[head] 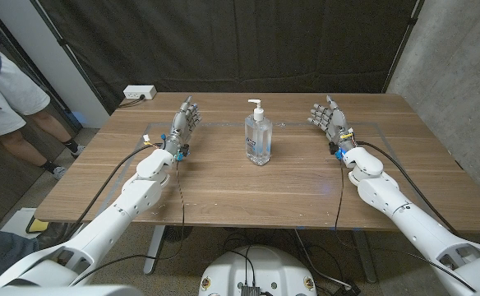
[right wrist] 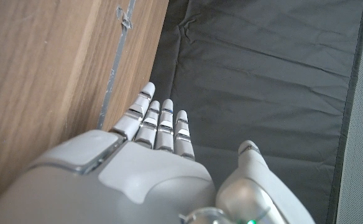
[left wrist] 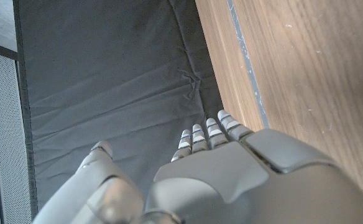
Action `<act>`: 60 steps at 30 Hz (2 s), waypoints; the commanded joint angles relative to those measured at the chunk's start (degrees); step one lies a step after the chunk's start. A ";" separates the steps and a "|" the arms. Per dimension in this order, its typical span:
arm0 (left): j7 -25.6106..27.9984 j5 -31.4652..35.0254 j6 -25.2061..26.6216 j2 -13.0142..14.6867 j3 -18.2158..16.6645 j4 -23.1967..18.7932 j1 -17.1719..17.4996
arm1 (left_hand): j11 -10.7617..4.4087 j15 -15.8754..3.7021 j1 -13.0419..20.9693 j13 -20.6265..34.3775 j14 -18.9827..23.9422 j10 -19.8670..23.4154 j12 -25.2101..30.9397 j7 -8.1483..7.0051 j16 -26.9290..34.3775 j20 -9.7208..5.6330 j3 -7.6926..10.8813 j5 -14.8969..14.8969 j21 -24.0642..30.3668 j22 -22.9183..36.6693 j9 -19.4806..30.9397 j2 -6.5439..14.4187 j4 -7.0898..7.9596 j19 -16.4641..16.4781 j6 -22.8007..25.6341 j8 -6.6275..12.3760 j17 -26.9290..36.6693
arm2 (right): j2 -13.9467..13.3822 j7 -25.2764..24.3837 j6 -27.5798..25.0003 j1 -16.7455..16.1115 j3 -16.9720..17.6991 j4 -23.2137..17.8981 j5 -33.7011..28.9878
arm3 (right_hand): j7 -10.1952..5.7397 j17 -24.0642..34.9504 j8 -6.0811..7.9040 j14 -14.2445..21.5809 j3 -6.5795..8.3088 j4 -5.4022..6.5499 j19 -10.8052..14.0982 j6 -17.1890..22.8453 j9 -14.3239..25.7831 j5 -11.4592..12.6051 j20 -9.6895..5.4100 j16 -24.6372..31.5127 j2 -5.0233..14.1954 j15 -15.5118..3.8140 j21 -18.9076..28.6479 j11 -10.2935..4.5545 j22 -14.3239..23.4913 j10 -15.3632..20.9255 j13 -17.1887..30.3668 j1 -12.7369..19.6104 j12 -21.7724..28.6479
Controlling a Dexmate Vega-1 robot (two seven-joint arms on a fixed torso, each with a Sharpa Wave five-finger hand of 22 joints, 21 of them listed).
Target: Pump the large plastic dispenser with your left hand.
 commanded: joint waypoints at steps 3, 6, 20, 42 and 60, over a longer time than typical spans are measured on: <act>-0.61 2.70 -0.59 0.63 -2.63 -4.43 2.46 | 0.12 0.40 0.57 0.22 0.05 0.07 0.27 0.48 0.12 0.16 0.31 0.06 0.13 0.16 0.31 0.12 -0.12 0.51 -0.19 0.01 0.31 | 2.34 -0.74 4.95 -1.19 1.06 1.15 -0.91 | -0.01 0.26 0.15 0.53 -0.35 0.12 0.35 0.44 0.08 0.23 0.34 0.21 -0.80 0.11 0.27 -0.10 0.24 0.92 0.13 -0.32 0.23; -1.23 3.14 -1.65 0.97 -3.28 -4.99 2.93 | 0.11 0.44 0.62 0.22 0.10 0.10 0.26 0.48 0.12 0.32 0.29 0.03 0.10 0.16 0.31 0.15 -0.14 0.54 -0.17 0.00 0.31 | 2.05 -2.02 4.63 -2.12 1.20 -0.29 -1.46 | -0.01 0.29 0.14 0.55 -0.56 0.17 0.34 0.46 0.08 0.23 0.35 0.18 -1.03 0.02 0.22 -0.29 0.24 0.95 0.13 -0.56 0.20; -3.93 6.80 -3.88 3.07 -3.33 -5.81 2.64 | -0.02 0.30 1.03 0.22 1.25 1.32 0.53 0.37 0.37 0.78 0.15 -0.18 -0.03 0.16 0.32 0.33 -0.26 1.09 0.68 0.15 0.32 | 1.79 -4.73 3.76 -3.99 0.81 -3.13 -3.24 | -0.07 0.34 0.22 0.82 -0.96 0.28 0.55 0.76 0.08 0.27 0.33 0.17 -1.37 -0.06 0.16 -0.39 0.26 1.14 0.14 -1.03 0.12; 4.74 19.01 -15.12 6.28 -5.43 -14.81 10.25 | -0.72 -0.85 3.08 0.17 7.40 8.18 1.74 -0.28 1.12 1.21 -0.19 -0.73 0.42 0.08 0.31 1.06 -0.96 6.34 7.45 1.42 0.23 | 2.32 -3.43 4.82 -2.51 0.42 -1.37 -3.74 | -0.30 0.30 0.18 0.72 -0.99 0.18 0.24 0.81 0.09 0.41 0.55 -0.11 -1.21 0.13 -0.22 -0.60 0.26 1.18 0.15 -0.96 -0.10; 10.86 32.52 -25.42 7.86 -6.27 -14.77 12.35 | -2.06 -2.11 5.47 0.17 12.63 12.99 2.06 -0.97 1.46 0.73 -0.02 -0.69 0.76 0.09 0.30 1.65 -1.98 10.72 12.69 2.06 0.20 | -0.07 -7.32 1.38 -5.24 0.82 -7.62 -5.19 | -0.40 0.22 0.12 0.43 -0.92 -0.18 -0.84 0.75 0.10 0.46 0.84 -0.37 -1.14 0.21 -0.95 -0.61 0.20 1.00 0.17 -0.53 -0.37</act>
